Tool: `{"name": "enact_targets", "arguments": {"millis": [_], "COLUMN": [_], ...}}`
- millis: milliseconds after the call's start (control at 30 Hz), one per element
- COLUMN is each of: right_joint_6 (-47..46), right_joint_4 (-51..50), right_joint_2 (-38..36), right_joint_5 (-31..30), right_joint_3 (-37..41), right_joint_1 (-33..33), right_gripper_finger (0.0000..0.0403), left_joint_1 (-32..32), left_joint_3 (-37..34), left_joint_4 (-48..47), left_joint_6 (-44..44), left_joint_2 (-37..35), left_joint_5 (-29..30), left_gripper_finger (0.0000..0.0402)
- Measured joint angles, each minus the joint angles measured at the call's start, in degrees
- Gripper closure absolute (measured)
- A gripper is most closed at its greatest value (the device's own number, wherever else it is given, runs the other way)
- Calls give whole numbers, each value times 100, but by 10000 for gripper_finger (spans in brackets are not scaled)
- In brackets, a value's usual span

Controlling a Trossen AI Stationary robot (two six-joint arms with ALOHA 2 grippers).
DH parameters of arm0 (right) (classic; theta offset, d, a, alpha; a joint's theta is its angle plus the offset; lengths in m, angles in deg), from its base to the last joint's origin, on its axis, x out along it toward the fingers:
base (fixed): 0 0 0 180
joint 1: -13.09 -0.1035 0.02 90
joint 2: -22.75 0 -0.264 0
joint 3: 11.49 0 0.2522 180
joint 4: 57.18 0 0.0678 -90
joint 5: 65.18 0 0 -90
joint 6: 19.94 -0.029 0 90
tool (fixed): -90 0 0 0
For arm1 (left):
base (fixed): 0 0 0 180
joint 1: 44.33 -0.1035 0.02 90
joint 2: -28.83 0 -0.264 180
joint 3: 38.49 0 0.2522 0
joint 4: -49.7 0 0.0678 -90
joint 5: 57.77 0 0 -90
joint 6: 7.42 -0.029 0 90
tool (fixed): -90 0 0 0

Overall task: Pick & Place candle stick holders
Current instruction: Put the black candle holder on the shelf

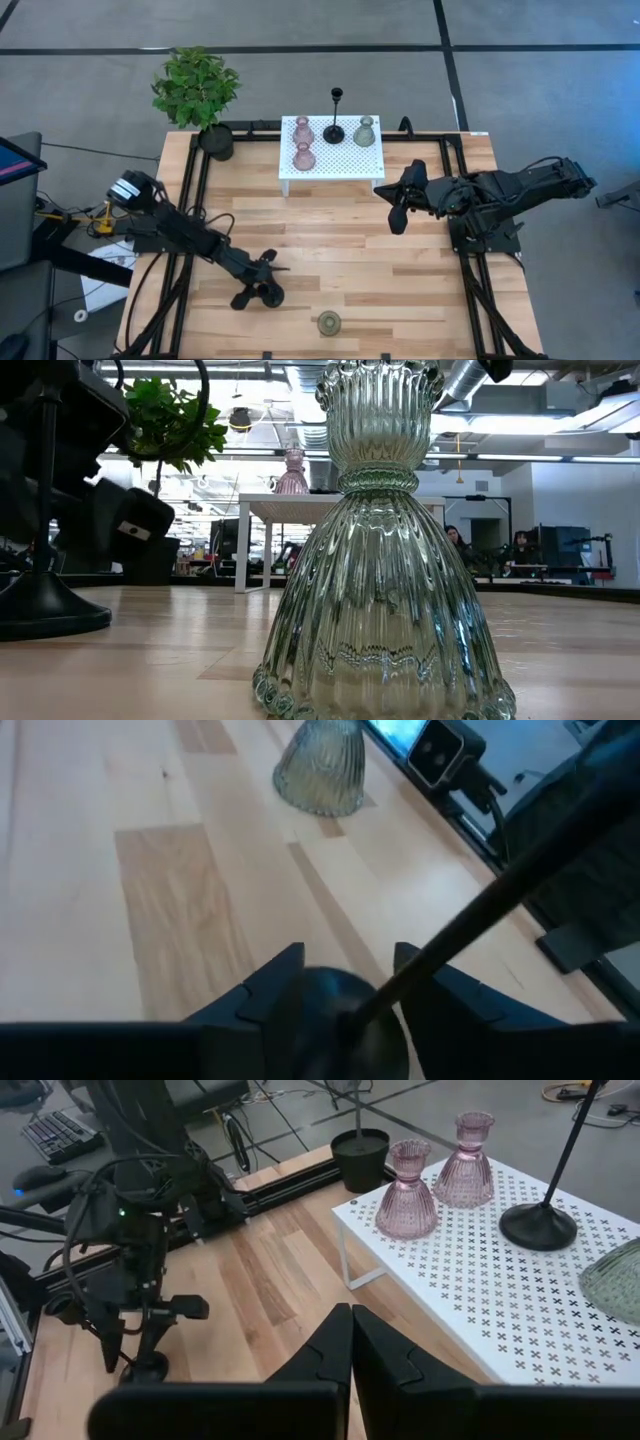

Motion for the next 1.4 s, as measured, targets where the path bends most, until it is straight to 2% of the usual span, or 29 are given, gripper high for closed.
{"name": "enact_targets", "arguments": {"millis": [433, 633, 767, 867, 967, 1033, 1267, 1400], "right_joint_6": [15, 145, 166, 166, 166, 166, 164, 164], "right_joint_4": [-2, -2, -3, -4, -20, -56, -390, -724], "right_joint_2": [0, 0, -2, -2, -2, -2, -2, -2], "right_joint_5": [-1, 0, 0, -1, -1, -3, -74, -263], "right_joint_3": [0, 0, 0, 0, 0, -1, -2, -2], "right_joint_1": [-2, -4, -4, -4, -4, -4, -11, -69], "right_gripper_finger": [403, 403, 403, 403, 403, 403, 403, 403], "left_joint_1": [-4, 3, 46, 37, 22, -19, -445, -800], "left_joint_3": [12, 33, 216, 533, 930, 1164, 1621, 2132], "left_joint_4": [77, 45, -138, -840, -2349, -3007, -3758, -4375], "left_joint_6": [914, 2015, 1969, 1914, 1904, 1875, 1801, 1624], "left_joint_2": [67, 38, -163, -471, -788, -1059, -1912, -2007], "left_joint_5": [58, 380, 680, 883, 990, 1093, 1752, 2128], "left_gripper_finger": [386, 387, 388, 388, 388, 388, 388, 388]}}
